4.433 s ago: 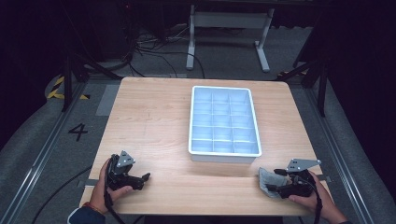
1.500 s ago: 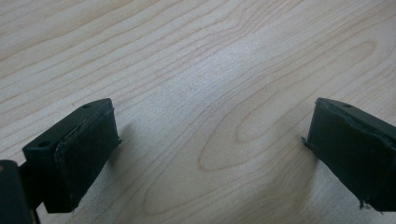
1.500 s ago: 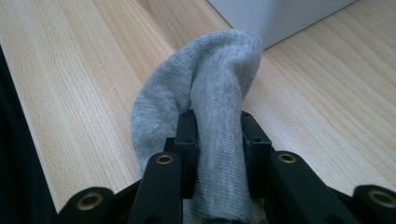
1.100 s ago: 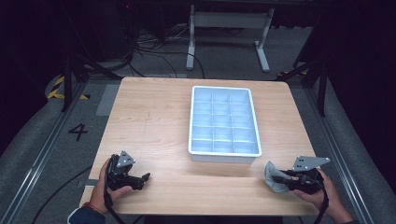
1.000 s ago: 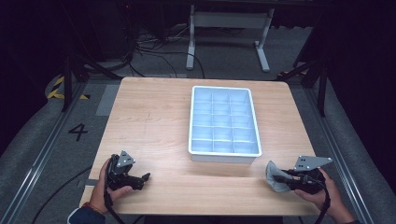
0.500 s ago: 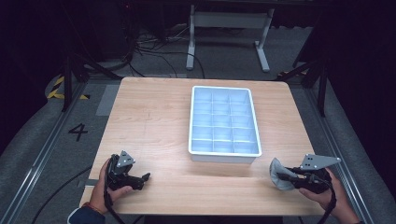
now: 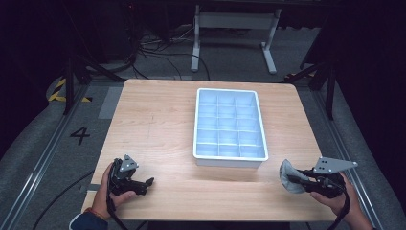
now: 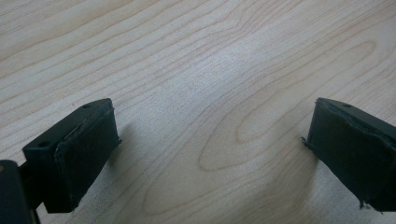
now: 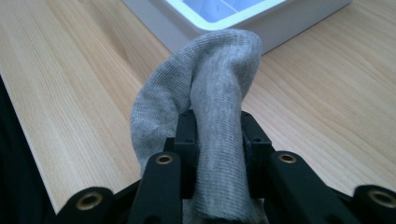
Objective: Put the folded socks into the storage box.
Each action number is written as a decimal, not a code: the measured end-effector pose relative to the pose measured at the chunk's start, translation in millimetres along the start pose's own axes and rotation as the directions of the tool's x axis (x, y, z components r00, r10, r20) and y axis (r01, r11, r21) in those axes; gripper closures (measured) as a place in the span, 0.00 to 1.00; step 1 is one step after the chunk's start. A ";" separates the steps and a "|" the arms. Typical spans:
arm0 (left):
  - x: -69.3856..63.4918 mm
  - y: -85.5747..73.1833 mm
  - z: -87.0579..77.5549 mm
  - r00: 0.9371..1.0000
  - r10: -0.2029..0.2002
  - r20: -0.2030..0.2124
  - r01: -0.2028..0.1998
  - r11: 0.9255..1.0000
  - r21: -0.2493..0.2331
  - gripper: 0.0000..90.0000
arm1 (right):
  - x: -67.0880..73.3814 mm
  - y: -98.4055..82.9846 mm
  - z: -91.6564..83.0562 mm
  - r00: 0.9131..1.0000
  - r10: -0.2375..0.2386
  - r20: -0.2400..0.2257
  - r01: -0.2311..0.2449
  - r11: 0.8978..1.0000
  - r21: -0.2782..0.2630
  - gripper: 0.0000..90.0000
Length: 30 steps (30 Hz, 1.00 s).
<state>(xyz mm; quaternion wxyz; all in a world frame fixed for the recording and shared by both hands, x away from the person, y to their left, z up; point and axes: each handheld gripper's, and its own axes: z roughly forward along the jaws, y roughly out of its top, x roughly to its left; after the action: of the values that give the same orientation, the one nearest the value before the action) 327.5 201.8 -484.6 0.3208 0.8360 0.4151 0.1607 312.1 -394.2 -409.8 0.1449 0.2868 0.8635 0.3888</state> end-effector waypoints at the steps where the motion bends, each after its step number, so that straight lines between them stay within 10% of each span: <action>1: 0.1 0.0 0.0 1.000 0.001 -0.001 -0.001 1.000 0.000 0.03 | 0.2 0.6 0.1 1.000 0.002 0.000 -0.002 1.000 -0.003 0.82; 30: 0.0 0.0 -0.1 1.000 0.000 -0.002 0.000 1.000 0.001 0.03 | -5.3 23.9 -5.1 0.999 -0.025 0.044 0.027 0.998 -0.053 0.82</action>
<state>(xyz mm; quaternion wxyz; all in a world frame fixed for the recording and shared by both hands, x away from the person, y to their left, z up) 327.4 201.9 -484.5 0.3197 0.8360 0.4158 0.1614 323.0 -387.7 -388.3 0.1761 0.2797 0.8532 0.4035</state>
